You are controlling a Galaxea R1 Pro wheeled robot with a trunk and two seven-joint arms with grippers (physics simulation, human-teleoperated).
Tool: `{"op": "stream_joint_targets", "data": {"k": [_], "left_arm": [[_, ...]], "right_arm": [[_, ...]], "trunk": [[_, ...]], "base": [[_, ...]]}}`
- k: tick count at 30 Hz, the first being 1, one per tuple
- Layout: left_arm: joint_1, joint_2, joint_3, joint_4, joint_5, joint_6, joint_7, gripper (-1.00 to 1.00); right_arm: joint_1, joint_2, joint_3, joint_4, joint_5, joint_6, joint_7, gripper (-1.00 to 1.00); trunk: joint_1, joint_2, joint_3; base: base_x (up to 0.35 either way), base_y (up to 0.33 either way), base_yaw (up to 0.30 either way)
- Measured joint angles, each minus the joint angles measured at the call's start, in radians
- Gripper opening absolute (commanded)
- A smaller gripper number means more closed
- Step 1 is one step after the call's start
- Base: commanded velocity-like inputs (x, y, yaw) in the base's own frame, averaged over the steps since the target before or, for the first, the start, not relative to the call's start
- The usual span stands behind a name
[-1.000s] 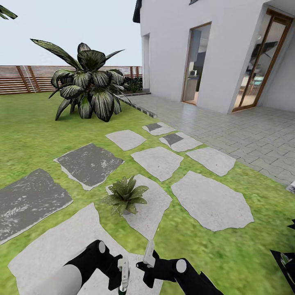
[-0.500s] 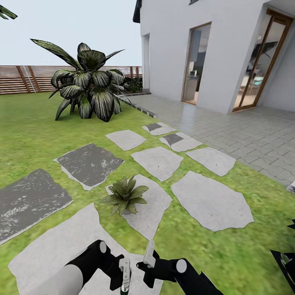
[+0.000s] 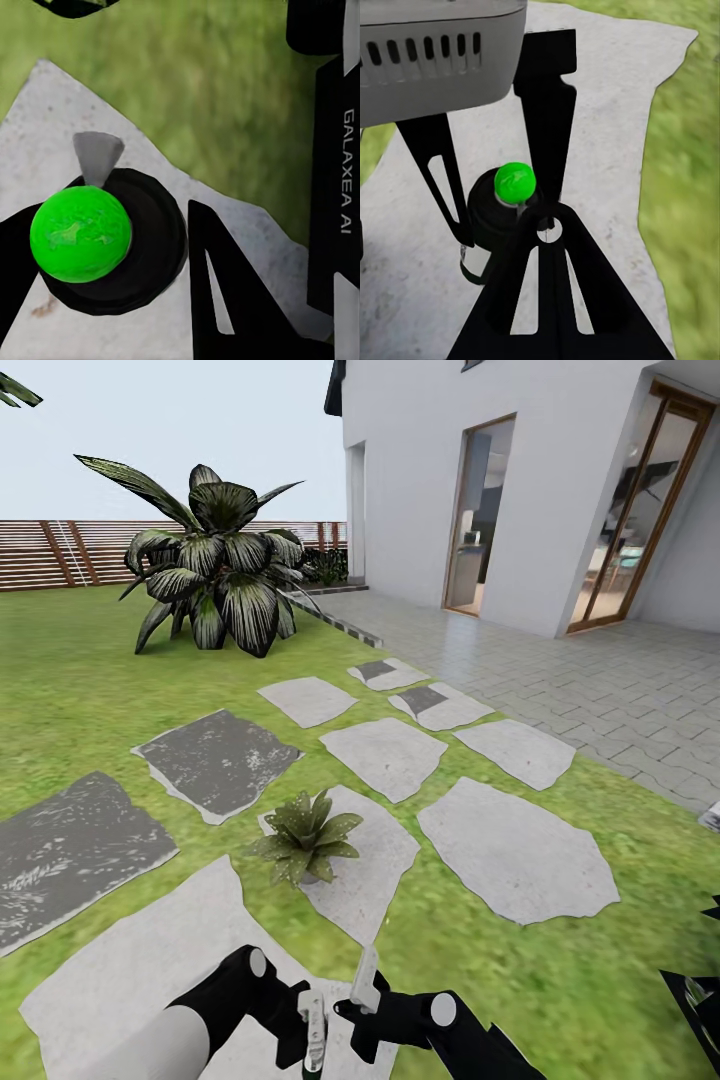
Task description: Pick up the pesticide atomizer in the garden and spray insectifuge to fully cover both potted plants in the garden.
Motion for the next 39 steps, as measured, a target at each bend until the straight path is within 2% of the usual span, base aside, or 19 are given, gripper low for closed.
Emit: {"op": "stream_joint_targets", "data": {"k": [5, 8, 11, 25, 30, 39], "left_arm": [[0.0, -0.009, 0.001, 0.0, 0.002, 0.0, 0.001, -1.0], [0.0, -0.009, 0.0, -0.001, 0.049, -0.002, 0.0, -1.0], [0.0, -0.008, -0.003, -0.002, 0.067, -0.003, -0.001, -1.0], [0.0, -0.006, -0.003, -0.002, 0.071, -0.004, -0.002, -1.0], [0.0, -0.008, -0.003, 0.0, 0.072, -0.033, -0.001, -1.0], [0.0, -0.008, -0.001, -0.001, 0.072, -0.037, -0.002, -1.0]], "right_arm": [[0.0, 0.0, 0.0, 0.0, 0.0, 0.0, 0.0, -1.0], [0.0, 0.0, 0.0, 0.0, 0.0, -0.001, 0.0, -1.0], [0.0, -0.001, -0.001, 0.0, 0.0, -0.001, 0.0, -1.0], [0.0, -0.004, 0.0, 0.0, 0.0, -0.002, 0.0, -1.0], [0.0, -0.005, -0.001, 0.0, 0.0, -0.002, 0.0, -1.0], [0.0, -0.005, -0.001, 0.001, 0.0, -0.002, 0.0, -1.0]], "trunk": [[0.0, 0.0, 0.0], [0.0, 0.0, 0.0], [0.0, 0.0, 0.0], [0.0, 0.0, 0.0], [0.0, 0.0, 0.0], [0.0, 0.0, 0.0]], "base": [[0.0, 0.0, 0.0], [0.0, 0.0, 0.0], [0.0, 0.0, 0.0], [0.0, 0.0, 0.0], [0.0, 0.0, 0.0], [0.0, 0.0, 0.0]]}}
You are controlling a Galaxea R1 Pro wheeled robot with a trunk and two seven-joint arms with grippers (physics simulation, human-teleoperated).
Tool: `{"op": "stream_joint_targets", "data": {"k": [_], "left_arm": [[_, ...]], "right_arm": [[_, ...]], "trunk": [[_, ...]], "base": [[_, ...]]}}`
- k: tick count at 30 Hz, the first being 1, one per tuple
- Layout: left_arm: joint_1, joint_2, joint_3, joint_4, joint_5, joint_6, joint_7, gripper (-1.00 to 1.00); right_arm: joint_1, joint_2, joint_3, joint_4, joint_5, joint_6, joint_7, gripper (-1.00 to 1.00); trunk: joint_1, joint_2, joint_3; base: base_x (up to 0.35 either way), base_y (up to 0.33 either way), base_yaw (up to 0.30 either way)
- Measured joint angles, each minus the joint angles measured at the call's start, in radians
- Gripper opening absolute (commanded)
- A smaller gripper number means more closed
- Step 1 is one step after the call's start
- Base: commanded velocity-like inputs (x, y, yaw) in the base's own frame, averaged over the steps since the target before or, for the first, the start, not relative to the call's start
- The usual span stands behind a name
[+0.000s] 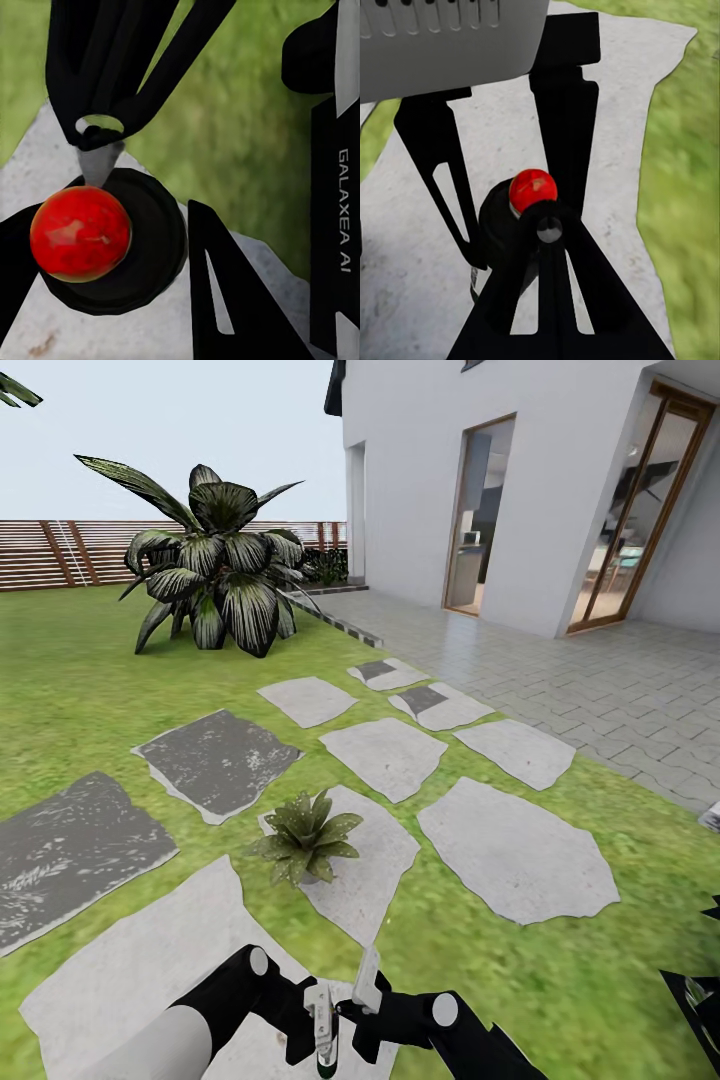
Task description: Pick up the pesticide atomizer in the garden and spray insectifuge to fully cover both potted plants in the garden.
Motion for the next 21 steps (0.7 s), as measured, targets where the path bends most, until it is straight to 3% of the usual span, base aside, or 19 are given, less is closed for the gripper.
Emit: {"op": "stream_joint_targets", "data": {"k": [7, 13, 21], "left_arm": [[0.0, 0.012, -0.001, 0.001, 0.0, 0.001, 0.001, -1.0], [0.0, 0.075, -0.002, 0.002, 0.001, 0.0, 0.001, -1.0], [0.0, 0.108, 0.002, 0.002, -0.005, 0.002, 0.002, -1.0]], "right_arm": [[0.0, 0.0, 0.0, -0.001, 0.0, 0.0, 0.0, -1.0], [0.0, -0.001, 0.001, -0.001, 0.0, 0.0, 0.0, -1.0], [0.0, -0.002, 0.001, 0.0, 0.0, 0.0, 0.0, -1.0]], "trunk": [[0.0, 0.0, 0.0], [0.0, 0.0, 0.0], [0.0, 0.0, 0.0]], "base": [[0.0, 0.0, 0.0], [0.0, 0.0, 0.0], [0.0, 0.0, 0.0]]}}
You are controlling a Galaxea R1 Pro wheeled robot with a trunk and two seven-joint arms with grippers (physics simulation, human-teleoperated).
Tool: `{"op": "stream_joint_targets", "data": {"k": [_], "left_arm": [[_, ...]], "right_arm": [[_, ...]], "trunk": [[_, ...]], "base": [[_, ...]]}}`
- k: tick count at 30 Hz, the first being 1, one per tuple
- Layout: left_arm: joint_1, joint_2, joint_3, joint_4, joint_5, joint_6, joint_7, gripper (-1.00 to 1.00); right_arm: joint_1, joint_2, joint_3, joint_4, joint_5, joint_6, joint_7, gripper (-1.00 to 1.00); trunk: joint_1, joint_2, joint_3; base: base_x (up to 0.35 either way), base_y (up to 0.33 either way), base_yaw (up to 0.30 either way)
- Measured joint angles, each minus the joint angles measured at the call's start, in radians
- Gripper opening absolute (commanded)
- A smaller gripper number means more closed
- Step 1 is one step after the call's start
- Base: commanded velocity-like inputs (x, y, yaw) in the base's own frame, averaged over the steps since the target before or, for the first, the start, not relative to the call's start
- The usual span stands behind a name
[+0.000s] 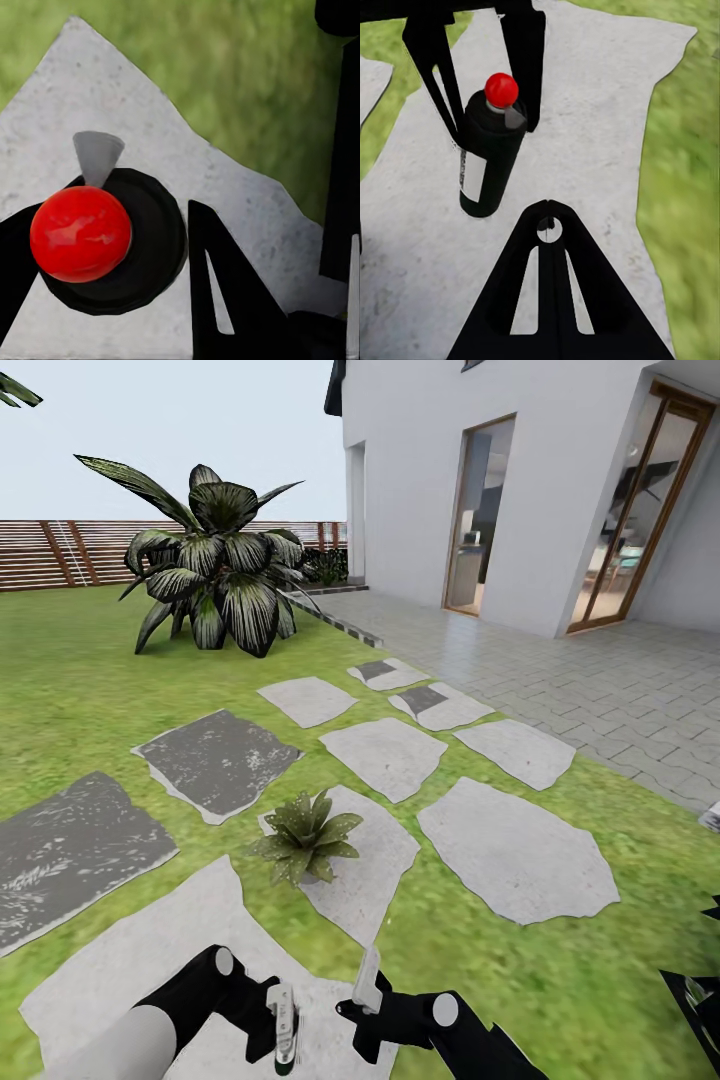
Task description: Pick up the pesticide atomizer in the garden and spray insectifuge to fully cover both potted plants in the garden.
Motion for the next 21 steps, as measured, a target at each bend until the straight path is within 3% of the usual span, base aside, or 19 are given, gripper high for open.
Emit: {"op": "stream_joint_targets", "data": {"k": [5, 10, 11, 18, 20, 21], "left_arm": [[0.0, 0.049, -0.001, 0.0, 0.0, 0.002, 0.0, -1.0], [0.0, 0.076, -0.002, 0.001, -0.001, 0.01, 0.002, -1.0], [0.0, 0.081, -0.002, 0.001, 0.0, 0.011, 0.002, -1.0], [0.0, 0.115, 0.0, 0.001, 0.001, 0.017, 0.013, -1.0], [0.0, 0.122, 0.007, 0.001, 0.005, 0.02, 0.016, -1.0], [0.001, 0.126, 0.027, 0.002, 0.012, 0.024, 0.029, -1.0]], "right_arm": [[0.0, 0.0, 0.001, 0.0, 0.0, 0.0, 0.0, -1.0], [0.0, -0.005, 0.0, 0.003, 0.0, 0.0, 0.0, -1.0], [0.0, -0.008, 0.0, 0.003, 0.0, 0.0, 0.0, 1.0], [0.0, -0.027, -0.005, 0.027, -0.001, -0.001, -0.007, 1.0], [0.0, -0.033, -0.007, 0.069, -0.002, -0.002, -0.043, 1.0], [0.0, -0.038, -0.007, 0.098, -0.003, -0.003, -0.092, 1.0]], "trunk": [[0.0, 0.0, 0.0], [0.0, 0.0, 0.0], [0.0, 0.0, 0.0], [0.0, 0.0, 0.0], [0.0, 0.0, 0.0], [0.0, 0.0, 0.0]], "base": [[0.0, 0.0, 0.0], [0.0, 0.0, 0.0], [0.0, 0.0, 0.0], [0.0, 0.0, 0.0], [0.0, 0.0, 0.0], [0.0, 0.0, 0.0]]}}
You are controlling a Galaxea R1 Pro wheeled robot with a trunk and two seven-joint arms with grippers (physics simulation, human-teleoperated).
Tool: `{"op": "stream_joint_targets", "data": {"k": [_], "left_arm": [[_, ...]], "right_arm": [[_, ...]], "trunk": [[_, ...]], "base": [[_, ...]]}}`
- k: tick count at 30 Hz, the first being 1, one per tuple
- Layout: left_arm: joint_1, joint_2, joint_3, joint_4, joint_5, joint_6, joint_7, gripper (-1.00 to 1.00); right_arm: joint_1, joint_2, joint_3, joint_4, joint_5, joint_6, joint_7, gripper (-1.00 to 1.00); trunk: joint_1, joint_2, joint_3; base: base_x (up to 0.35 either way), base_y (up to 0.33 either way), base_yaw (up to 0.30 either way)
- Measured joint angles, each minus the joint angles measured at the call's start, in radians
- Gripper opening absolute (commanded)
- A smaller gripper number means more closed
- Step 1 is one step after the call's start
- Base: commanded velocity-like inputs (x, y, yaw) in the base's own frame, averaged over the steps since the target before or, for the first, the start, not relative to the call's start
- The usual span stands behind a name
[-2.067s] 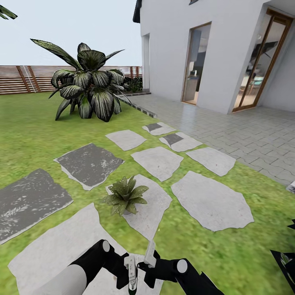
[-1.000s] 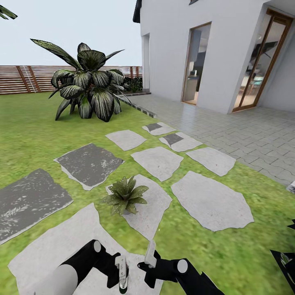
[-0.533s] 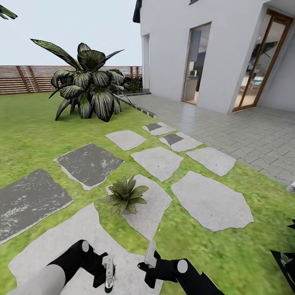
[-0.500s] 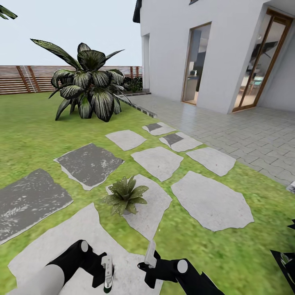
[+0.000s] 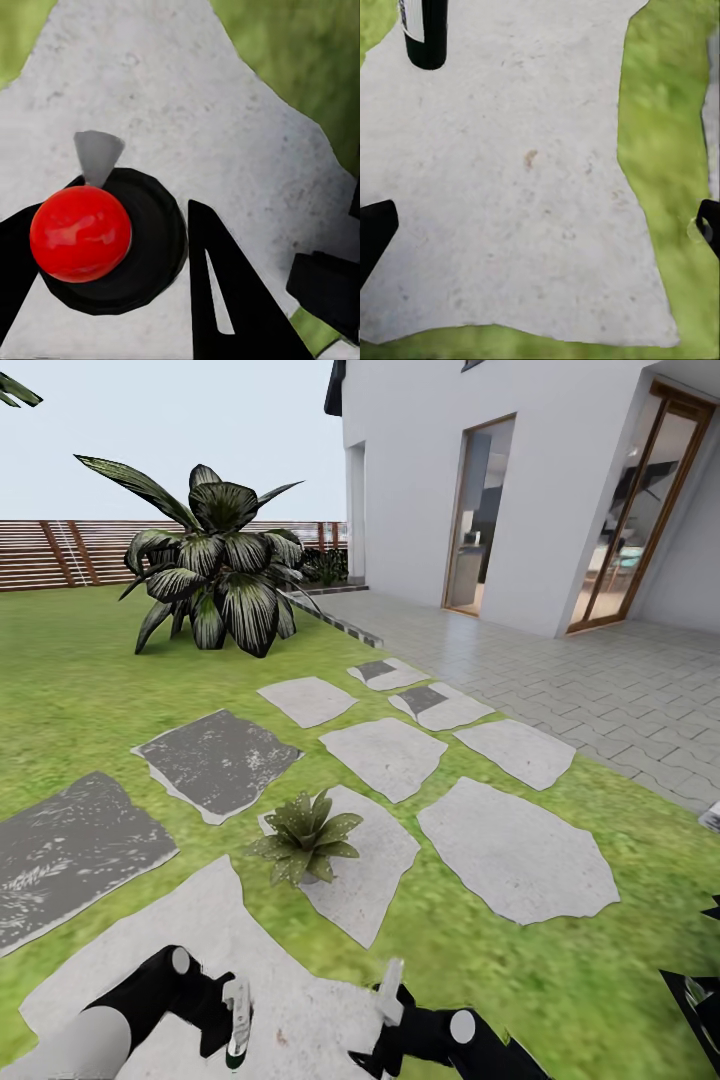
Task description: Pick up the pesticide atomizer in the garden and spray insectifuge to fully cover both potted plants in the garden.
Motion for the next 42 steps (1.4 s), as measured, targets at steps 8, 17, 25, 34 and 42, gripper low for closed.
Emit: {"op": "stream_joint_targets", "data": {"k": [8, 17, 25, 34, 42], "left_arm": [[0.064, -0.002, 0.289, 0.156, 0.246, -0.026, 0.507, -1.0], [0.199, -0.014, 0.324, 0.212, 0.618, -0.19, 0.972, -1.0], [0.214, -0.019, 0.325, 0.286, 0.68, -0.193, 0.983, -1.0], [0.224, -0.019, 0.325, 0.288, 0.715, -0.194, 0.983, -1.0], [0.224, -0.019, 0.325, 0.287, 0.715, -0.194, 0.983, -1.0]], "right_arm": [[0.005, -0.004, 0.004, 0.296, -0.088, -0.158, -0.516, 1.0], [0.008, -0.003, -0.008, 0.361, -0.477, -0.236, -0.717, 1.0], [0.013, -0.018, -0.008, 0.471, -0.483, -0.235, -0.726, 1.0], [0.034, -0.019, -0.007, 0.474, -0.484, -0.235, -0.724, 1.0], [0.04, -0.019, -0.007, 0.474, -0.484, -0.234, -0.724, 1.0]], "trunk": [[0.0, 0.0, 0.0], [0.0, 0.0, 0.0], [0.0, 0.0, 0.0], [0.0, 0.0, 0.0], [0.0, 0.0, 0.0]], "base": [[0.0, 0.0, 0.0], [0.0, 0.0, 0.0], [0.0, 0.0, 0.0], [0.0, 0.0, 0.0], [0.0, 0.0, 0.0]]}}
